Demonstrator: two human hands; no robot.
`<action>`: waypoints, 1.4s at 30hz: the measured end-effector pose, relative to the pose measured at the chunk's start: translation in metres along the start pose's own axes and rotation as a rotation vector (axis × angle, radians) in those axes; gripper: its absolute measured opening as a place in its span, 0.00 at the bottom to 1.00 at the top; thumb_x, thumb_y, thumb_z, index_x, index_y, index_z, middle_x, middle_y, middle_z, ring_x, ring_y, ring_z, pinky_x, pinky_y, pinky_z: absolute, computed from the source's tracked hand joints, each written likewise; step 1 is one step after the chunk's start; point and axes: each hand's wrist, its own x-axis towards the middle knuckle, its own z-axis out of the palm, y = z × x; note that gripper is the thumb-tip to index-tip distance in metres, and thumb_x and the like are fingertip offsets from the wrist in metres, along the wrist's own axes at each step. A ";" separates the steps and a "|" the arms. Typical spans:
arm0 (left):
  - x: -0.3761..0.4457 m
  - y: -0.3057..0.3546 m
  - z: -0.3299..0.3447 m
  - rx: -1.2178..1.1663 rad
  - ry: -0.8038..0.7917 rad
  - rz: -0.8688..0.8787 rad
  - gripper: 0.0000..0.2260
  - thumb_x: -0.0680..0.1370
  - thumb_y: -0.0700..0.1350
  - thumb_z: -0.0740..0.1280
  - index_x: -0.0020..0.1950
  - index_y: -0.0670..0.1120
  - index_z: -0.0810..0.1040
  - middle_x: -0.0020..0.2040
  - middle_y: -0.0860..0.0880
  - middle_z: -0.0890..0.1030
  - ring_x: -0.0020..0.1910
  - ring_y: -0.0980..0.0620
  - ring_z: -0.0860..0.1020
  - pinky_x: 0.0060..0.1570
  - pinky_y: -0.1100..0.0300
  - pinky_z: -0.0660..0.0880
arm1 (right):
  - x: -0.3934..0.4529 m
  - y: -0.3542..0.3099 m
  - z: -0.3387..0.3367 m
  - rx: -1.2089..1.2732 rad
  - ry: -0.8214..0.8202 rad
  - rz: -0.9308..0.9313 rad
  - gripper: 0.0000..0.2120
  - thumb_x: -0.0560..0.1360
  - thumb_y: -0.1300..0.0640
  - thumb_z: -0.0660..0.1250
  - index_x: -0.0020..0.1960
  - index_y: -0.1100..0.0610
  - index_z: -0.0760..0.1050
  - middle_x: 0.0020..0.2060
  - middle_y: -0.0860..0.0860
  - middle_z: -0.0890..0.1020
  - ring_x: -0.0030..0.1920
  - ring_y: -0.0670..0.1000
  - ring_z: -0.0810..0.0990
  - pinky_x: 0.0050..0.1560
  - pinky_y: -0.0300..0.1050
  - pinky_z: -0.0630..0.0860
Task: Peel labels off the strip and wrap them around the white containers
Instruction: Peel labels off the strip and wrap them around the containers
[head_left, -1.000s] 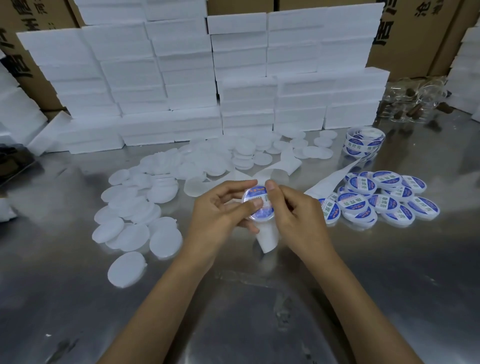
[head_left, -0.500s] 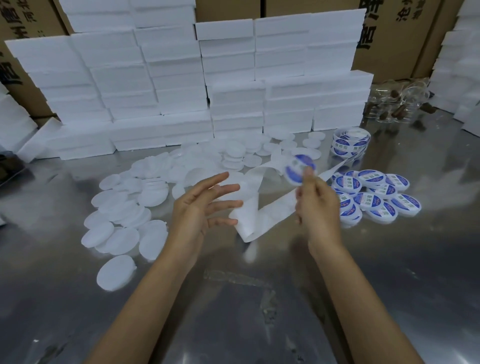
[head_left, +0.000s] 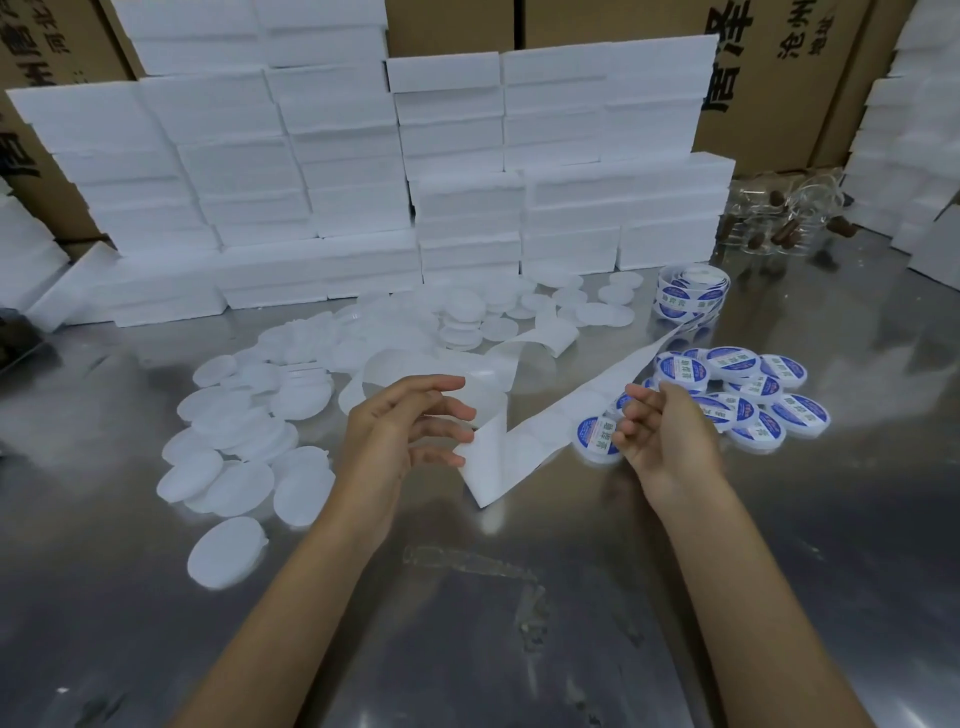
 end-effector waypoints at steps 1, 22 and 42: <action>0.000 0.000 -0.001 0.003 0.000 0.001 0.14 0.83 0.39 0.60 0.51 0.46 0.86 0.44 0.39 0.85 0.39 0.44 0.84 0.34 0.56 0.81 | -0.002 0.000 0.003 -0.060 0.001 -0.039 0.16 0.83 0.55 0.56 0.45 0.61 0.76 0.27 0.52 0.72 0.23 0.47 0.69 0.24 0.39 0.70; 0.021 0.032 -0.099 -0.133 0.536 0.058 0.10 0.76 0.41 0.64 0.46 0.45 0.85 0.34 0.48 0.81 0.28 0.51 0.77 0.26 0.62 0.71 | -0.101 0.134 0.132 -1.444 -0.748 -1.098 0.32 0.73 0.36 0.68 0.67 0.55 0.64 0.57 0.52 0.78 0.57 0.53 0.76 0.48 0.43 0.67; 0.010 0.027 -0.046 0.125 -0.076 0.040 0.17 0.84 0.37 0.59 0.71 0.51 0.71 0.55 0.43 0.85 0.47 0.40 0.86 0.35 0.56 0.81 | -0.067 0.051 0.079 -1.100 -0.389 -1.100 0.25 0.72 0.38 0.69 0.63 0.50 0.69 0.54 0.44 0.77 0.55 0.45 0.72 0.53 0.45 0.71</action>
